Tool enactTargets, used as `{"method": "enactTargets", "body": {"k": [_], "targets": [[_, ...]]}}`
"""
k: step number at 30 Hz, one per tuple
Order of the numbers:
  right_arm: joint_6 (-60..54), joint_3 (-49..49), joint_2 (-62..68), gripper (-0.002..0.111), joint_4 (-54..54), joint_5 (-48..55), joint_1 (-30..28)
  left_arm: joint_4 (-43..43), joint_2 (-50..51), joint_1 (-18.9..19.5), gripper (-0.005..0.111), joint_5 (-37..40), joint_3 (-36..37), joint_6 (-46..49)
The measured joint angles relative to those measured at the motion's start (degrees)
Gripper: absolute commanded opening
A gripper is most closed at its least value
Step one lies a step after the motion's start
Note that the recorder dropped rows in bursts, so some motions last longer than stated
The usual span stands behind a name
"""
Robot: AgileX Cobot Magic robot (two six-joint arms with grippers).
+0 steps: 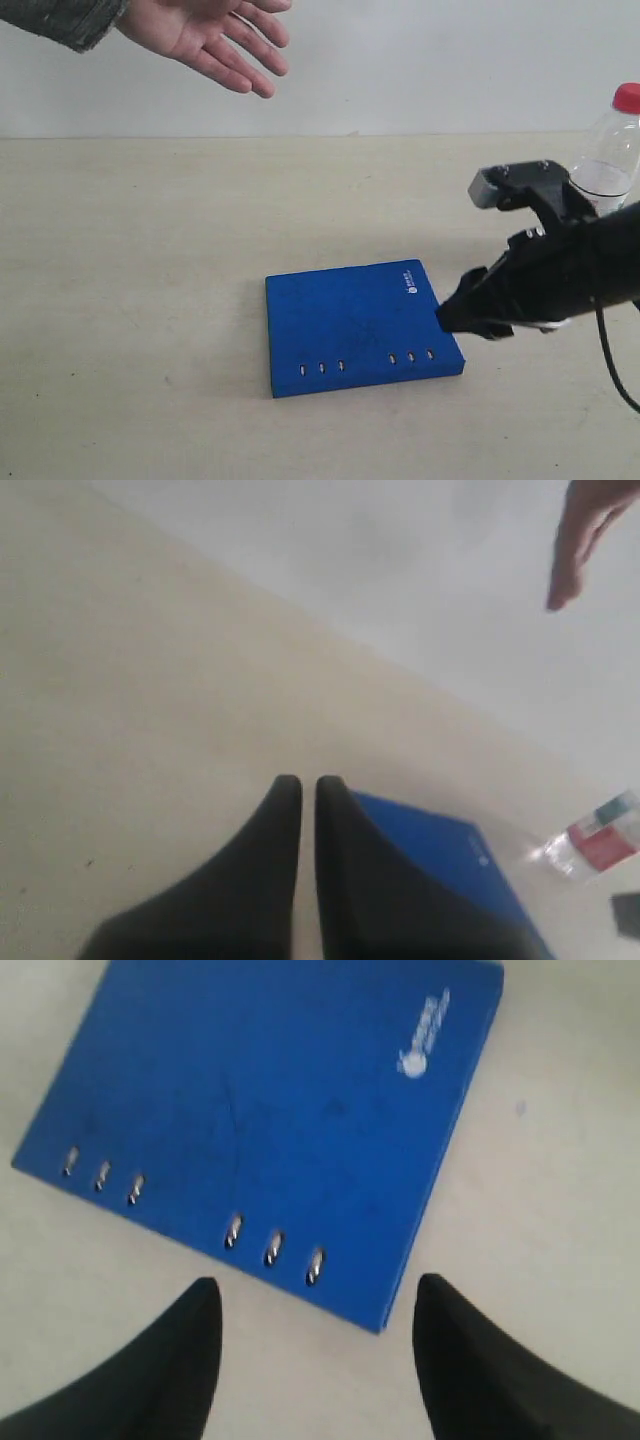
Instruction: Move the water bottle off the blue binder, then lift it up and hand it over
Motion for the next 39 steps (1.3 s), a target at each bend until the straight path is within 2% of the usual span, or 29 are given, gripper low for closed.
{"method": "enactTargets", "body": {"k": [7, 10, 16, 20, 24, 27, 30, 35, 39], "targets": [[1.3, -6.3, 1.9, 0.051, 0.3, 4.3, -0.8, -16.2, 25.8, 0.0, 0.005, 4.0, -1.3, 33.4], [1.3, -6.4, 2.6, 0.051, 0.0, 5.7, -1.7, -19.1, 36.9, 0.0, 0.005, 3.8, -3.7, 40.5], [0.9, -6.5, 2.4, 0.051, 0.0, 7.1, -1.7, -20.2, 55.2, 0.0, 0.005, 1.1, -12.9, 40.9], [0.7, -6.5, 2.4, 0.051, 0.0, 7.3, -1.7, -20.5, 62.1, 0.0, 0.005, 1.2, -17.0, 39.7], [0.7, -6.5, 2.4, 0.051, 0.0, 7.4, -1.7, -20.6, 65.8, -0.8, 0.005, 2.3, -17.8, 39.5], [1.2, -6.5, 2.4, 0.051, -0.1, 6.1, -1.7, -20.8, 67.2, -3.8, 0.005, 4.4, -18.1, 39.5], [3.6, -6.5, 3.8, 0.051, 0.4, 5.1, -1.7, -20.8, 69.0, -8.3, 0.005, 5.8, -19.6, 38.9], [2.0, -6.5, 7.0, 0.051, 4.3, 9.4, -1.7, -20.8, 73.6, -16.7, 0.005, 6.1, -25.2, 38.2], [-0.7, -6.5, 7.4, 0.051, 5.1, 11.2, -1.7, -20.8, 77.6, -21.2, 0.005, 6.1, -29.4, 37.5]]}}
